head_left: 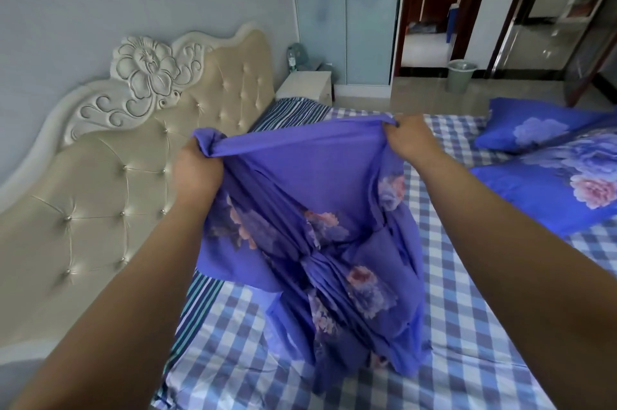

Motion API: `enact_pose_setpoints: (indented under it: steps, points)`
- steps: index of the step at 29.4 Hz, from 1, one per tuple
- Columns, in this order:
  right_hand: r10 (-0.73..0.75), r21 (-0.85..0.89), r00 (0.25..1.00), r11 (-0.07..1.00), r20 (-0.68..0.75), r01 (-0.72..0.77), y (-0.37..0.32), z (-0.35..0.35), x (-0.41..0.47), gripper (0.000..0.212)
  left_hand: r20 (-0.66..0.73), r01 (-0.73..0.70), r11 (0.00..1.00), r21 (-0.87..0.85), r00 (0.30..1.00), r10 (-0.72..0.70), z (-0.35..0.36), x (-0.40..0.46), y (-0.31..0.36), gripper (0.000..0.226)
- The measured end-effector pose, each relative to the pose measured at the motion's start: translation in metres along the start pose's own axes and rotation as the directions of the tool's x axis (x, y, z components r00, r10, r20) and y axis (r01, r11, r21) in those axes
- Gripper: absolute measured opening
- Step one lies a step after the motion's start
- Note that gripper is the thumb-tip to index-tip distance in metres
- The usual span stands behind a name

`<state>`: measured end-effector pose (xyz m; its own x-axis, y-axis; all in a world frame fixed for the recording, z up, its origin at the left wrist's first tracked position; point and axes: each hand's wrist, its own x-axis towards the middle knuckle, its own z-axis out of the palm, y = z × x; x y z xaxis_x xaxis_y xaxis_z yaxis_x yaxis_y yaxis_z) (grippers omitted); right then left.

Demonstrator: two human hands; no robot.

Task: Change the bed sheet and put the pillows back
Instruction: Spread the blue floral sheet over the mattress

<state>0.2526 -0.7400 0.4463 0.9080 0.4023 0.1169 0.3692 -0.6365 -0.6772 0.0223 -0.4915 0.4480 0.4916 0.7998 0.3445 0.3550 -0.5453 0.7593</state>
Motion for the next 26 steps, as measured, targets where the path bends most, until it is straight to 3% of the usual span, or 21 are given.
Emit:
enact_pose_setpoints:
  steps: [3, 4, 6, 8, 10, 12, 13, 15, 17, 18, 20, 22, 23, 25, 26]
  points:
    - [-0.042, 0.188, 0.977, 0.982, 0.209, 0.003, 0.014, 0.022, -0.011, 0.028, -0.09, -0.029, 0.997, -0.07, 0.996, 0.022, -0.01, 0.009, 0.01, 0.019]
    - [-0.079, 0.181, 0.948, 0.983, 0.307, 0.023, 0.017, 0.029, -0.018, 0.029, -0.124, -0.021, 0.992, -0.122, 0.992, 0.005, -0.014, 0.013, 0.014, 0.024]
    - [-0.117, 0.015, 0.842, 0.992, 0.527, 0.128, 0.03, 0.043, -0.03, 0.031, -0.177, 0.006, 0.98, -0.2, 0.983, -0.042, -0.021, 0.02, 0.023, 0.031]
    - [-0.017, -0.224, 0.767, 0.952, 0.641, 0.209, 0.048, 0.056, -0.038, 0.027, -0.218, 0.026, 0.979, -0.204, 0.973, -0.071, -0.025, 0.023, 0.031, 0.033]
    - [0.046, -0.272, 0.81, 0.952, 0.584, 0.143, 0.06, 0.063, -0.042, 0.031, -0.218, -0.018, 0.975, -0.222, 0.975, -0.031, -0.023, 0.02, 0.042, 0.028]
    - [0.053, -0.059, 0.898, 0.998, 0.437, -0.031, 0.052, 0.057, -0.044, 0.031, -0.134, -0.054, 0.957, -0.284, 0.991, 0.016, -0.021, 0.014, 0.052, 0.018]
    - [0.058, 0.131, 0.937, 0.985, 0.345, -0.109, 0.04, 0.053, -0.044, 0.031, -0.055, -0.076, 0.964, -0.255, 0.996, 0.065, -0.019, 0.011, 0.056, 0.046]
    - [-0.005, 0.439, 0.981, 0.895, 0.193, -0.081, 0.003, 0.036, -0.042, 0.021, 0.235, -0.12, 0.988, -0.101, 0.962, 0.141, -0.01, 0.001, 0.058, 0.11]
    - [-0.162, 0.512, 0.979, 0.856, 0.122, 0.078, -0.045, 0.022, -0.043, 0.019, 0.529, -0.163, 0.985, 0.051, 0.841, 0.112, 0.007, -0.021, 0.065, 0.129]
    - [-0.244, 0.521, 0.964, 0.839, 0.103, 0.156, -0.069, 0.018, -0.047, 0.022, 0.61, -0.198, 0.978, 0.065, 0.784, 0.118, 0.018, -0.032, 0.069, 0.123]
    - [-0.366, 0.58, 0.926, 0.775, 0.091, 0.25, -0.103, 0.014, -0.059, 0.025, 0.628, -0.263, 0.963, -0.053, 0.741, 0.237, 0.037, -0.046, 0.077, 0.083]
    - [-0.441, 0.662, 0.896, 0.686, 0.05, 0.301, -0.11, 0.016, -0.068, 0.016, 0.522, -0.276, 0.951, -0.142, 0.795, 0.308, 0.045, -0.047, 0.081, 0.036]
    - [-0.448, 0.689, 0.894, 0.656, 0.025, 0.309, -0.102, 0.02, -0.069, 0.015, 0.481, -0.236, 0.959, -0.16, 0.829, 0.284, 0.045, -0.045, 0.079, 0.026]
    - [-0.395, 0.645, 0.918, 0.708, 0.026, 0.286, -0.071, 0.033, -0.072, 0.046, 0.441, -0.089, 0.967, -0.24, 0.877, 0.191, 0.039, -0.04, 0.072, 0.022]
    - [-0.361, 0.584, 0.927, 0.776, 0.104, 0.237, -0.049, 0.044, -0.073, 0.058, 0.429, -0.022, 0.95, -0.312, 0.889, 0.161, 0.035, -0.038, 0.069, 0.018]
